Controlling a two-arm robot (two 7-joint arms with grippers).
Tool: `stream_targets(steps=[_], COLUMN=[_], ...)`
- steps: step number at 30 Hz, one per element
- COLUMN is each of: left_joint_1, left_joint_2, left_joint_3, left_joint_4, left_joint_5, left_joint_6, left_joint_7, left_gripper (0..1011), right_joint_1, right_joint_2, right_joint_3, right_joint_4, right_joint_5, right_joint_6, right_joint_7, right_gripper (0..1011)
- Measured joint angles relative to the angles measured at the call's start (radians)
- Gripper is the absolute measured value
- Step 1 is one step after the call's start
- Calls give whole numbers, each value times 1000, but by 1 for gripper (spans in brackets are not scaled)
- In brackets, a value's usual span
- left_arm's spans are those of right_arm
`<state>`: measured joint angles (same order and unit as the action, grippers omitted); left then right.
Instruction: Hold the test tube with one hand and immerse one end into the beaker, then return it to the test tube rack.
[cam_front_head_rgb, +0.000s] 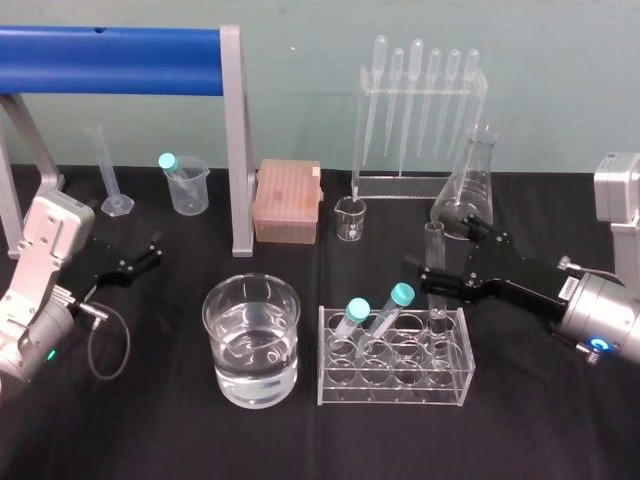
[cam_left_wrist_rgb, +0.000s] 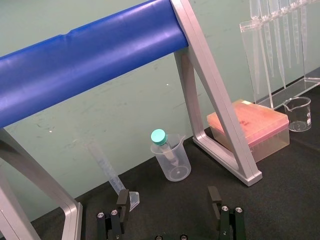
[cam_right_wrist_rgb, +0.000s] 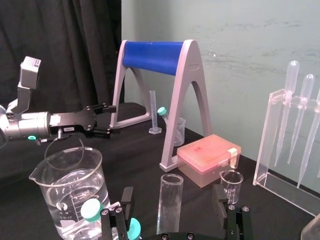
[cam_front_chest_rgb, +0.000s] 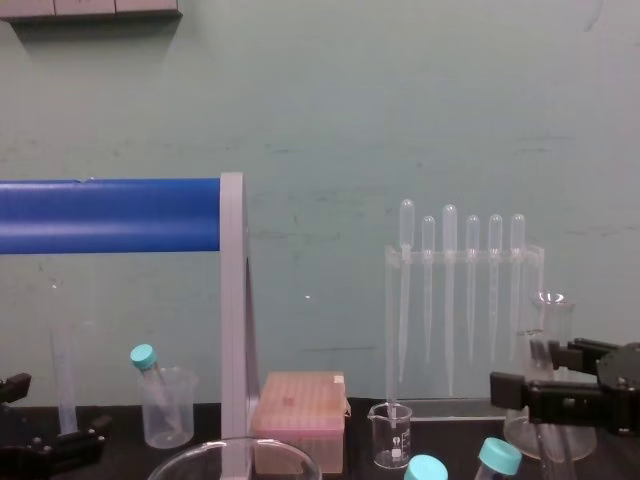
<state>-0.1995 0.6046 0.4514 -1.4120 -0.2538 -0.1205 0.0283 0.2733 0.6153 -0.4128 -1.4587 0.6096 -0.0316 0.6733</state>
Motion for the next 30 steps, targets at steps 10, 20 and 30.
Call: stream_targets(steps=[10,20,30], left_joint_1=[0,0,0], left_joint_2=[0,0,0], left_joint_3=[0,0,0], left_joint_4=[0,0,0], left_joint_5=[0,0,0], left_joint_6=[0,0,0], left_joint_7=[0,0,0], left_gripper=[1000,1000,1000], right_joint_1=[2,2,1], right_joint_2=[-5,-5,-4], right_joint_3=[-5,-4,-3], right_joint_4=[5,3,2], right_joint_5=[-11,-11,-11], right_joint_6=[4,4,3], right_joint_7=[-18,-20,-20], right_gripper=[1002,1002,995])
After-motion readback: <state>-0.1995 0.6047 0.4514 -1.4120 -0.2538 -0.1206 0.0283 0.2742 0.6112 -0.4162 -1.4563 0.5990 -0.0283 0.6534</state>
